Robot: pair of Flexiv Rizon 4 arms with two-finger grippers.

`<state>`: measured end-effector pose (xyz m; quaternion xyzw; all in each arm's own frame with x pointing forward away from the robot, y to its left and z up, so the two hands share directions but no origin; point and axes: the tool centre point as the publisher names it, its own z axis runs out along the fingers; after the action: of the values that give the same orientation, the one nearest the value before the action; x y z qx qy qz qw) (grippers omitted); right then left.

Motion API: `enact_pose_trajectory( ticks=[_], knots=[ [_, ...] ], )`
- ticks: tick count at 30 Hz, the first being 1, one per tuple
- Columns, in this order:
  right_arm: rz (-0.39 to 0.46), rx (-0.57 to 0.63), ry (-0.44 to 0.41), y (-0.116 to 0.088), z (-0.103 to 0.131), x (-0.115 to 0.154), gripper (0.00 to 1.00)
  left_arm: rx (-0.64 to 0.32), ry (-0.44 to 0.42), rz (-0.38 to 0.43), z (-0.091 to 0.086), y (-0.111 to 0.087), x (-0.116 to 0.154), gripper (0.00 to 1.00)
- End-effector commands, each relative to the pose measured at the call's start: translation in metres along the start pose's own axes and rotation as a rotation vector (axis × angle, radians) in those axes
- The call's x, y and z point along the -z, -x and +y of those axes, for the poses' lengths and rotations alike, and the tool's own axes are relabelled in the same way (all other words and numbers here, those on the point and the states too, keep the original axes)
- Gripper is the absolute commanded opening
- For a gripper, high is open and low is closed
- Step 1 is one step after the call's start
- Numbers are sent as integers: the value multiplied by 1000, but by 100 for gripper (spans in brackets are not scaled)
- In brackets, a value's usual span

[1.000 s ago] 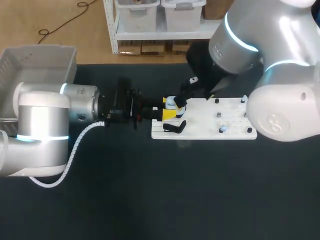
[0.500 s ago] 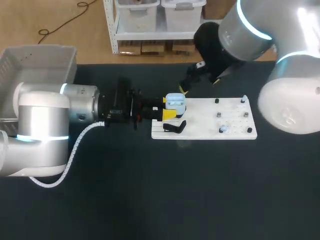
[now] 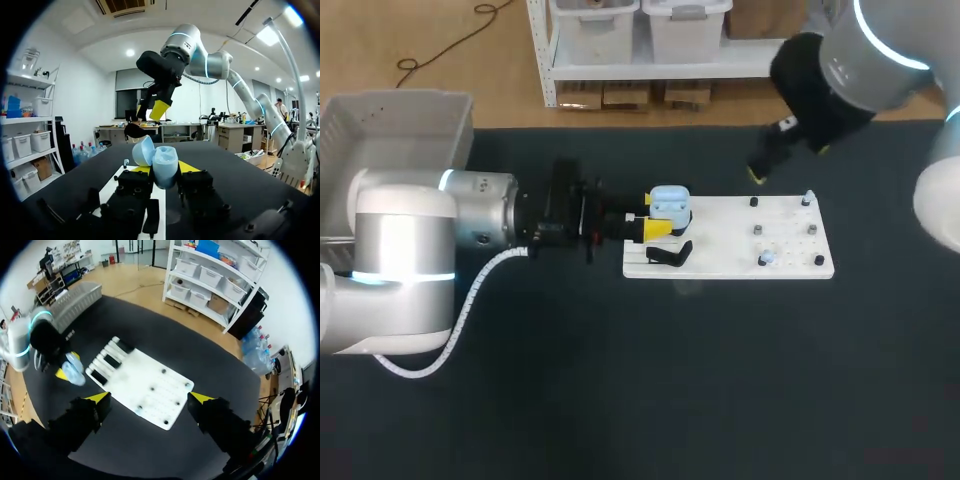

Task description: Pick up each earbud case from the left stands, insert the matching earbuds, close the lid, and place the case in the box.

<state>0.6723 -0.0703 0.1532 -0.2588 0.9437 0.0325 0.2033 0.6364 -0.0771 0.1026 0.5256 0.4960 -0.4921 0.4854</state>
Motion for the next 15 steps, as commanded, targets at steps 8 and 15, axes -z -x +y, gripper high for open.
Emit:
enact_pose_trajectory(
  ticks=[8,15],
  knots=[
    [147,17,51,-13,-38,-27,100,-12,-13,10,2,-1,-3,0],
    [237,34,28,-16,-46,-47,100,-12,-13,10,2,-1,-3,0]
  ],
)
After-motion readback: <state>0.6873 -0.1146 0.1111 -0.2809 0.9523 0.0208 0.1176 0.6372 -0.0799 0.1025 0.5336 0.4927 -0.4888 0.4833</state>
